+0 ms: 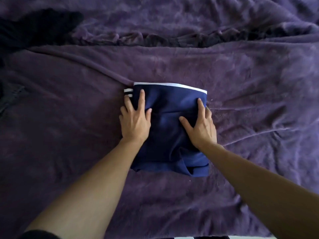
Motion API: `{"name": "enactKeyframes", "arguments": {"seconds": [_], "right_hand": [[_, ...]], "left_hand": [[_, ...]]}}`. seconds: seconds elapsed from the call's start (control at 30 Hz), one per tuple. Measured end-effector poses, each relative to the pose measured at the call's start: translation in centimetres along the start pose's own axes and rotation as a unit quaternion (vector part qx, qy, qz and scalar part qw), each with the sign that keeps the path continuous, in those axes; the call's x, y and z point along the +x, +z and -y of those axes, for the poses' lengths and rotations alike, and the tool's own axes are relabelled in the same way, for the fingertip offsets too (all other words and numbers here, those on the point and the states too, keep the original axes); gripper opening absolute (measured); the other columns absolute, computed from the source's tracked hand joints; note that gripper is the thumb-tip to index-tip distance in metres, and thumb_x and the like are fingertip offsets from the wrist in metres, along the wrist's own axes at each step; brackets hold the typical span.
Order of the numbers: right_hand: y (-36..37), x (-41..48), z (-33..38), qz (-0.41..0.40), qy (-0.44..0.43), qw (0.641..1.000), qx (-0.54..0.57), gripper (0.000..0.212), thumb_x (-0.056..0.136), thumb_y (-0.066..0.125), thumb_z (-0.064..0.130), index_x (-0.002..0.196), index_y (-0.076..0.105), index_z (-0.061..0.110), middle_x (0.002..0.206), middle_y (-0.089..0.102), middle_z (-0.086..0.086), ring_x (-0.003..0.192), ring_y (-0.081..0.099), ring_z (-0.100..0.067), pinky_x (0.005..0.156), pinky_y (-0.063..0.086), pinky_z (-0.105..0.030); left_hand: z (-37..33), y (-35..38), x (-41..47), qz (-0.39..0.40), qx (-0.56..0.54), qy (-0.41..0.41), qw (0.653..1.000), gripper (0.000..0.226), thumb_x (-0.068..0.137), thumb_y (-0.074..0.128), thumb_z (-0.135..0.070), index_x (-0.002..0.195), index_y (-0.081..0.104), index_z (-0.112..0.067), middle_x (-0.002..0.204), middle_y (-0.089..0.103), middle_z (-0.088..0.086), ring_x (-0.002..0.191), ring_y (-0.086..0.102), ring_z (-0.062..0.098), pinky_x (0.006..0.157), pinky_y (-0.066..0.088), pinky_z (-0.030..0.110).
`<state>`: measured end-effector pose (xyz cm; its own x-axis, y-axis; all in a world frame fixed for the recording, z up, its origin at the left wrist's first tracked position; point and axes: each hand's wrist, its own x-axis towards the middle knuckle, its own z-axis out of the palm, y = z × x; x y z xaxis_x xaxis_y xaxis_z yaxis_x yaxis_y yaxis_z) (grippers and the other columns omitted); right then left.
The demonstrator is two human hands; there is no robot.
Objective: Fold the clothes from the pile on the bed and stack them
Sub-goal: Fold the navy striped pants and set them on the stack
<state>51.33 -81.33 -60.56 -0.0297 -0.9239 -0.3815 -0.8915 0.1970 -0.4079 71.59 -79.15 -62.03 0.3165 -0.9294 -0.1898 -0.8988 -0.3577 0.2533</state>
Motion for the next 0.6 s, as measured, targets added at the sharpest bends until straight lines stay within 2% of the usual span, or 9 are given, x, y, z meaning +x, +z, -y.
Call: {"name": "enactKeyframes", "arguments": {"seconds": [0.07, 0.2, 0.23, 0.3, 0.33, 0.37, 0.47, 0.53, 0.6], "right_hand": [[-0.5, 0.5, 0.0, 0.002, 0.016, 0.999, 0.038, 0.081, 0.075, 0.054, 0.072, 0.142, 0.018, 0.043, 0.136, 0.045, -0.006, 0.115, 0.054, -0.035, 0.086, 0.045, -0.041], [-3.1, 4.5, 1.0, 0.012, 0.130, 0.964, 0.232, 0.088, 0.072, 0.071, 0.061, 0.143, 0.031, 0.028, 0.135, 0.053, -0.004, 0.120, 0.053, -0.026, 0.096, 0.040, -0.029], [-3.8, 5.6, 1.4, 0.027, 0.156, 0.952, 0.263, 0.088, 0.071, 0.077, 0.054, 0.141, 0.036, 0.022, 0.132, 0.054, -0.003, 0.116, 0.056, -0.021, 0.093, 0.043, -0.023], [-5.3, 6.9, 1.7, 0.087, 0.157, 0.933, 0.311, 0.064, 0.064, 0.086, 0.038, 0.117, 0.057, 0.016, 0.113, 0.064, 0.000, 0.090, 0.065, -0.010, 0.072, 0.052, -0.013], [-6.2, 7.0, 1.7, 0.121, 0.143, 0.927, 0.324, 0.055, 0.061, 0.089, 0.030, 0.108, 0.062, 0.016, 0.107, 0.068, -0.001, 0.082, 0.067, -0.008, 0.067, 0.055, -0.017], [-7.3, 6.8, 1.6, 0.145, 0.123, 0.928, 0.321, 0.056, 0.058, 0.091, 0.024, 0.107, 0.064, 0.016, 0.104, 0.069, -0.002, 0.083, 0.068, -0.010, 0.070, 0.057, -0.021], [-11.8, 4.8, 0.4, 0.144, 0.024, 0.965, 0.216, 0.073, 0.058, 0.091, 0.016, 0.124, 0.059, 0.017, 0.105, 0.065, 0.001, 0.089, 0.061, -0.010, 0.074, 0.048, -0.014], [-15.7, 2.8, -1.1, 0.124, -0.035, 0.979, 0.159, 0.071, 0.060, 0.090, 0.016, 0.125, 0.060, 0.016, 0.108, 0.066, 0.001, 0.097, 0.061, -0.014, 0.086, 0.048, -0.024], [-19.6, 0.3, -3.4, 0.111, -0.080, 0.985, 0.101, 0.060, 0.065, 0.085, 0.018, 0.121, 0.063, 0.017, 0.104, 0.067, 0.004, 0.098, 0.062, -0.017, 0.087, 0.048, -0.030]], "left_hand": [[0.7, -0.8, 0.8, -0.008, -0.072, 0.015, 0.997, 0.072, 0.090, 0.059, -0.037, 0.151, 0.023, -0.022, 0.136, 0.038, 0.026, 0.109, 0.048, 0.043, 0.090, 0.046, 0.050], [0.9, -3.3, 5.2, 0.061, -0.272, -0.118, 0.953, 0.098, 0.072, 0.078, -0.032, 0.150, 0.021, -0.024, 0.129, 0.053, 0.011, 0.115, 0.055, 0.030, 0.101, 0.044, 0.037], [0.5, -4.1, 6.2, 0.079, -0.293, -0.130, 0.944, 0.096, 0.069, 0.079, -0.026, 0.149, 0.025, -0.025, 0.130, 0.054, 0.007, 0.118, 0.054, 0.026, 0.102, 0.042, 0.034], [-0.4, -5.6, 7.3, 0.102, -0.292, -0.114, 0.944, 0.090, 0.066, 0.076, -0.014, 0.145, 0.034, -0.024, 0.134, 0.052, 0.002, 0.122, 0.050, 0.020, 0.098, 0.040, 0.024], [-1.1, -6.4, 7.5, 0.111, -0.279, -0.095, 0.949, 0.088, 0.064, 0.075, -0.010, 0.143, 0.037, -0.023, 0.136, 0.050, 0.002, 0.123, 0.048, 0.018, 0.096, 0.039, 0.023], [-1.7, -7.4, 7.4, 0.120, -0.259, -0.073, 0.956, 0.087, 0.063, 0.074, -0.008, 0.142, 0.040, -0.022, 0.137, 0.049, 0.003, 0.124, 0.048, 0.018, 0.097, 0.040, 0.024], [-4.3, -10.9, 5.8, 0.135, -0.202, -0.003, 0.970, 0.080, 0.061, 0.075, -0.008, 0.135, 0.048, -0.021, 0.127, 0.058, 0.004, 0.114, 0.056, 0.021, 0.091, 0.044, 0.025], [-6.9, -13.5, 4.0, 0.144, -0.187, 0.051, 0.970, 0.078, 0.060, 0.076, -0.008, 0.132, 0.051, -0.021, 0.119, 0.064, 0.003, 0.108, 0.060, 0.021, 0.086, 0.045, 0.023], [-10.1, -15.8, 2.0, 0.140, -0.166, 0.105, 0.970, 0.073, 0.060, 0.076, -0.007, 0.128, 0.054, -0.021, 0.114, 0.066, 0.004, 0.104, 0.061, 0.022, 0.081, 0.044, 0.023]]}}
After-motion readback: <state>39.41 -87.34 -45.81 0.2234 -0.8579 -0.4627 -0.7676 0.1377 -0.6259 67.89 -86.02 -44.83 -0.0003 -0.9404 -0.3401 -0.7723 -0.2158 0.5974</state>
